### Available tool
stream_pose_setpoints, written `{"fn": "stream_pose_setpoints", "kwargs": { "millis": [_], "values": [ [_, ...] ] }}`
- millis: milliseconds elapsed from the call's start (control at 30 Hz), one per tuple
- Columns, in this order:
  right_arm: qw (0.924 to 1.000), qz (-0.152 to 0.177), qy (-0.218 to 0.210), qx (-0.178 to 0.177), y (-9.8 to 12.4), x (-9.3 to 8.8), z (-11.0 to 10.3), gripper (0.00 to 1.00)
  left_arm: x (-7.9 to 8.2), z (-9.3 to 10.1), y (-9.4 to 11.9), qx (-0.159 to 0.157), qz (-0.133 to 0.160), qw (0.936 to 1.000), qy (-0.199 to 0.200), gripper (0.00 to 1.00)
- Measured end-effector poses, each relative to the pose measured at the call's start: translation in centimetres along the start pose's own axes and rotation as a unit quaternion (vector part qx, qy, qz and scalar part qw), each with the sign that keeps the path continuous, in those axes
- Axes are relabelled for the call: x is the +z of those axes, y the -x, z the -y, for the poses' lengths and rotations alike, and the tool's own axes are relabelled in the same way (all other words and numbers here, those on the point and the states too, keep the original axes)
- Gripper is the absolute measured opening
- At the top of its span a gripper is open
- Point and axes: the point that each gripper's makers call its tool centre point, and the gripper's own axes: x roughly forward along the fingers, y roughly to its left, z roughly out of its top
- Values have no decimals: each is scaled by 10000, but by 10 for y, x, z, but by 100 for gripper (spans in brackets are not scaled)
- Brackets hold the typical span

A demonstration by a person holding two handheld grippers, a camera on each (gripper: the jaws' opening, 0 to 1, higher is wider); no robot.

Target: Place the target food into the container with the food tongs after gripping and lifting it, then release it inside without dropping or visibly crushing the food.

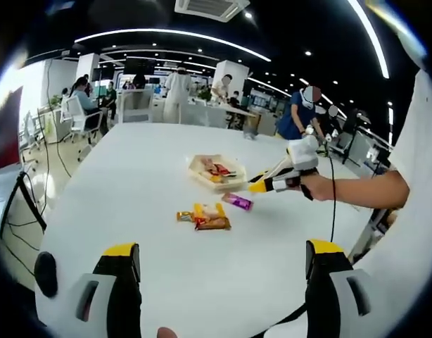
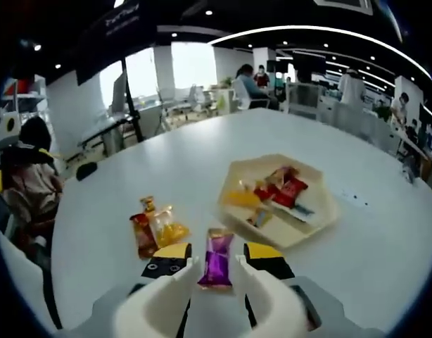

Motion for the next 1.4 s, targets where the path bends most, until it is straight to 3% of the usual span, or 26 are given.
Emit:
{"fn": "stream_pose_setpoints", "kwargs": {
  "millis": [733,800,1000,1267,1400],
  "values": [
    [9991,-380,104,133,-42,-19,-9,28,-7,-25,11,257,-152,9994,168,98],
    [9993,-297,235,68,-42,-15,-7,28,-9,-26,12,281,-168,9993,167,98],
    [9980,-490,389,8,-42,-18,-7,23,-10,-30,14,318,-211,9991,184,97],
    [9978,-641,107,-84,-42,-18,-4,20,-8,-26,11,255,-205,9994,150,97],
    [9986,-514,26,-92,-35,-11,-6,21,-6,-28,15,279,-160,9994,137,97]
  ]
}}
